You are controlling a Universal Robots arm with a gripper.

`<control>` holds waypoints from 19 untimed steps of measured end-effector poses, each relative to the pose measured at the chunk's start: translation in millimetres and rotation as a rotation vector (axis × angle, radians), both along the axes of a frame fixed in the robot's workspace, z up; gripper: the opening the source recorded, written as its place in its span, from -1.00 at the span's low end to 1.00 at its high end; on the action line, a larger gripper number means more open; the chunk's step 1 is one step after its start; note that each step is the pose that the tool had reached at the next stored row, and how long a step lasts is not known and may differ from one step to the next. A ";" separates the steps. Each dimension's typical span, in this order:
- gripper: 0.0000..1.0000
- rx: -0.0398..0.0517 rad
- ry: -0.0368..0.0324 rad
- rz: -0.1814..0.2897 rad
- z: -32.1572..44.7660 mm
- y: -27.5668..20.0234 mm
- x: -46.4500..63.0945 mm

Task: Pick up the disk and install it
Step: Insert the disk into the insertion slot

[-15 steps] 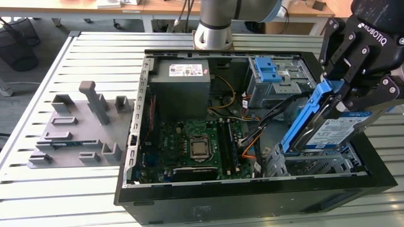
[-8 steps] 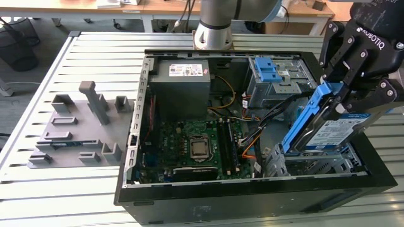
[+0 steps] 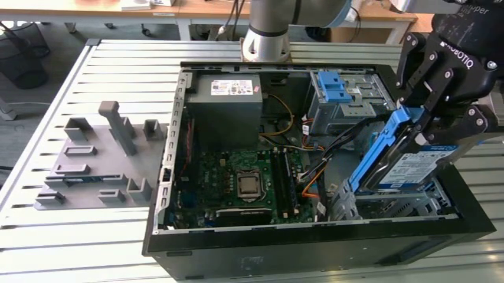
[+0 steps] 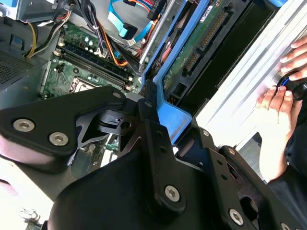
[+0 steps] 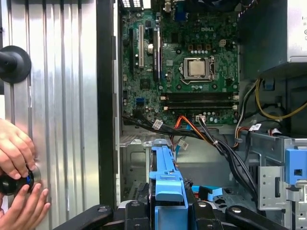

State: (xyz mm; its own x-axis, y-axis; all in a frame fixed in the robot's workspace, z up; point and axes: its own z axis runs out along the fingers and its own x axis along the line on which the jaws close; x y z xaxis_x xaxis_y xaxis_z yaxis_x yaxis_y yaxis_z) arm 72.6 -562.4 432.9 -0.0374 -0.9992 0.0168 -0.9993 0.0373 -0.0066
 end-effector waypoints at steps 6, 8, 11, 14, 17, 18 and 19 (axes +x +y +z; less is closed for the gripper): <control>-0.27 0.0001 0.0000 0.000 -4.5 0.0 0.0; -0.27 0.0001 0.0000 0.000 -6.2 0.0 0.0; -0.27 -0.0002 0.0000 0.000 -8.3 0.0 -0.1; -0.27 -0.0001 0.0000 0.000 -10.2 0.0 -0.2; -0.27 -0.0001 0.0000 0.000 -12.1 0.0 -0.4; -0.27 -0.0001 -0.0001 0.000 -12.8 0.0 -0.5; -0.27 -0.0001 0.0000 0.000 -13.4 0.0 -0.6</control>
